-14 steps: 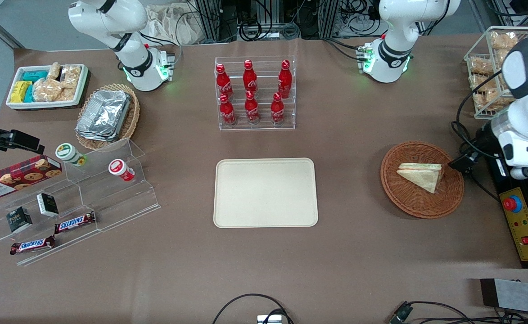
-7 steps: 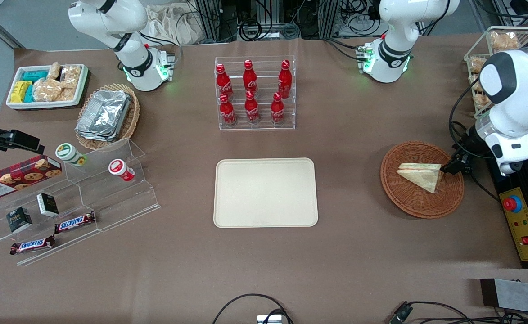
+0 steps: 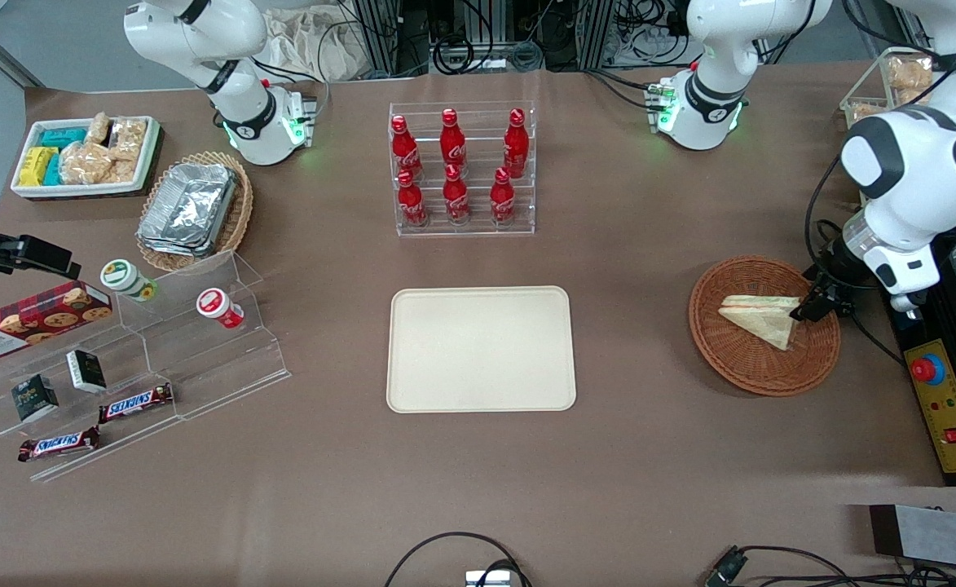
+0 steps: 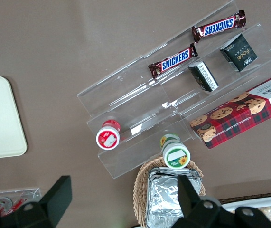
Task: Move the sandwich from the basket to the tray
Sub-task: 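Lower the open left gripper around the sandwich and close it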
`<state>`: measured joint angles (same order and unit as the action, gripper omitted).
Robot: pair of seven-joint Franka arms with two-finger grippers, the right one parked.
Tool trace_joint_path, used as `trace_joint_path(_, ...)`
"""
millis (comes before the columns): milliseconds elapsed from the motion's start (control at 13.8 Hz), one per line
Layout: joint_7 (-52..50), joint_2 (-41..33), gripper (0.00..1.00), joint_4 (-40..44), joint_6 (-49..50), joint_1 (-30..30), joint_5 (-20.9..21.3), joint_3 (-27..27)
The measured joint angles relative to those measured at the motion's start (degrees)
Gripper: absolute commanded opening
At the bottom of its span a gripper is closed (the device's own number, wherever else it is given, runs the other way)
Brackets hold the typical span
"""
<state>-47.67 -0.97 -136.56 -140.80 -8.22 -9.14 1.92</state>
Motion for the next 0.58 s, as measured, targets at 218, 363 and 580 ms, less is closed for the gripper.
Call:
trace_joint_path(218,0.01,3.03,1.00,-0.95,-3.16,-0.49,-0.05,-0.02)
trace_joint_path(363,0.01,4.42,1.00,-0.98,-4.49,-0.49,-0.05,-0.02)
trace_joint_path(580,0.02,5.93,1.00,-1.04,-6.16,-0.49,-0.05,-0.02)
